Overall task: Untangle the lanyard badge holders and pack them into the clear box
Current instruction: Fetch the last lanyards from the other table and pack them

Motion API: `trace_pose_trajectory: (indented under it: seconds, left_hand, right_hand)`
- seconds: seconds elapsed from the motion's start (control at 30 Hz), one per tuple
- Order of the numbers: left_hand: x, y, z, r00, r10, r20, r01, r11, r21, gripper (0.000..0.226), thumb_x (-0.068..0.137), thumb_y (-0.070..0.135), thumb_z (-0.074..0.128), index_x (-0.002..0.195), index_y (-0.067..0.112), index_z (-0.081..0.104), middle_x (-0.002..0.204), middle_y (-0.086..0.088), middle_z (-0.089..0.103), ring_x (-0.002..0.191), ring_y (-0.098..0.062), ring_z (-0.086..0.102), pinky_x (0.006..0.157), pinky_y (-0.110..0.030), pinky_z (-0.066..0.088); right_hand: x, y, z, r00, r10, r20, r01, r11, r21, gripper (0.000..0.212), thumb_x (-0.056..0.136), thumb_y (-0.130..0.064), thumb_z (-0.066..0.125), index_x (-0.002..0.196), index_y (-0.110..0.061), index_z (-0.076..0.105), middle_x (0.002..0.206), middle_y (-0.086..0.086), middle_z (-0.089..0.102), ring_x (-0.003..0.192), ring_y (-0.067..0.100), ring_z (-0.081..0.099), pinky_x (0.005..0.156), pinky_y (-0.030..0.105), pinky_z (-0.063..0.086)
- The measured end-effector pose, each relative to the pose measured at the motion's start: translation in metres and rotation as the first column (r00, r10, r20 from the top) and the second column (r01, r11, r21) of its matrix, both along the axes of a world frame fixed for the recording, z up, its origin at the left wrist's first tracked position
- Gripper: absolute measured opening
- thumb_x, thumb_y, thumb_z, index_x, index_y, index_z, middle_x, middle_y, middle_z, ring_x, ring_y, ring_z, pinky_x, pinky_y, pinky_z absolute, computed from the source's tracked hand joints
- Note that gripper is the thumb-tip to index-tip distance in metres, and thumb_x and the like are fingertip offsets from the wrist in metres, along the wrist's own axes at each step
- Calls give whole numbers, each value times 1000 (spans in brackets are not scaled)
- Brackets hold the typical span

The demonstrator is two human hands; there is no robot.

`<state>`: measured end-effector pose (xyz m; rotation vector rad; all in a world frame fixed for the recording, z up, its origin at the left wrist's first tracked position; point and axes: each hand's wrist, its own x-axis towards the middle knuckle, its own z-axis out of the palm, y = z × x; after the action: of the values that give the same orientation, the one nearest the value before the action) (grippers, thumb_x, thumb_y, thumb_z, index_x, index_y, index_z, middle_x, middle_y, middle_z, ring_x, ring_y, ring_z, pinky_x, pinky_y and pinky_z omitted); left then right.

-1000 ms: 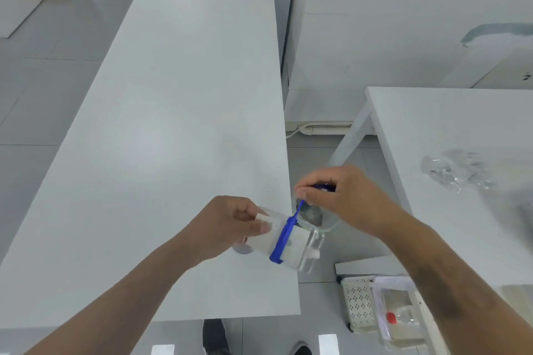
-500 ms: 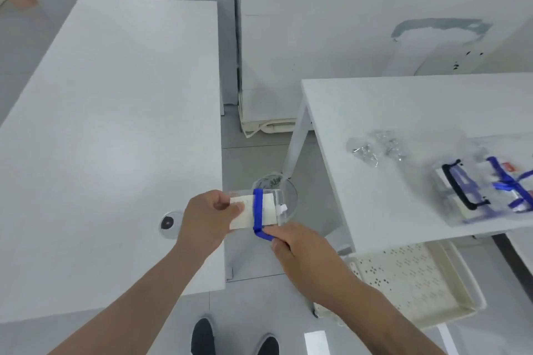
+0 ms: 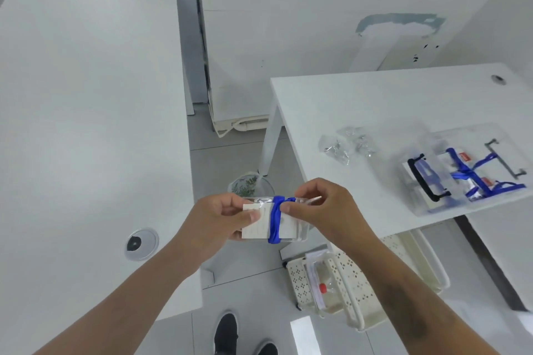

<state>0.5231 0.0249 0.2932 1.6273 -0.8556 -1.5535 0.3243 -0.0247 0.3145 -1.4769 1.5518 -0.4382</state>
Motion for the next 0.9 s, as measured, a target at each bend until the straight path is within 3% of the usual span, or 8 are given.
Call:
trace_pose_trajectory:
  seconds: [0.1, 0.2, 0.33, 0.43, 0.63, 0.9]
  left_hand:
    - [-11, -11, 0, 1000, -14, -23, 15, 1000, 25, 4, 84, 5, 73, 87, 3, 70, 79, -7, 77, 64, -11, 71, 57, -21, 58]
    - [-30, -19, 0, 999, -19, -36, 21, 998, 54, 10, 84, 5, 73, 90, -1, 70, 83, -10, 77, 70, -17, 72, 64, -27, 61]
    - [-76, -41, 0, 998, -54, -30, 55, 997, 53, 3, 84, 10, 74, 87, 8, 74, 82, -10, 77, 74, -21, 69, 76, -38, 60]
    - [-105, -52, 2, 996, -51, -74, 55, 997, 55, 8, 88, 11, 69, 91, 13, 76, 83, -8, 77, 73, -18, 71, 70, -28, 60]
    - [-211, -87, 8, 997, -38, -69, 42, 998, 56, 11, 89, 13, 67, 94, 12, 76, 87, -15, 74, 72, -18, 68, 72, -32, 62]
    - [-371, -123, 30, 998, 57, -25, -58, 998, -24, 13, 89, 10, 66, 92, 19, 76, 71, 0, 70, 61, -15, 67, 72, -35, 61]
  right_hand:
    - [-12, -6, -2, 990, -108, 88, 96, 986, 134, 28, 74, -26, 83, 88, -9, 67, 66, -10, 65, 56, -2, 61, 55, 21, 50]
    - [-29, -7, -3, 977, -181, 112, 161, 972, 171, 25, 74, -25, 83, 85, -10, 67, 64, -8, 63, 58, 1, 62, 56, 21, 50]
    - [-74, -22, -4, 955, -264, 136, 239, 955, 173, 20, 74, -22, 84, 80, -12, 67, 66, -5, 60, 60, 6, 60, 54, 19, 48]
    - [-104, -30, -1, 946, -292, 142, 271, 951, 150, 20, 74, -19, 83, 84, -11, 69, 70, 0, 63, 61, 8, 62, 54, 20, 49]
    - [-213, -68, 8, 962, -254, 98, 250, 967, 46, 18, 74, -20, 83, 85, -18, 70, 76, 3, 70, 62, 9, 65, 56, 23, 53]
    - [-375, -119, 25, 983, -166, 78, 169, 985, -42, 19, 72, -22, 85, 86, -21, 72, 72, -1, 67, 57, 10, 61, 63, 32, 57]
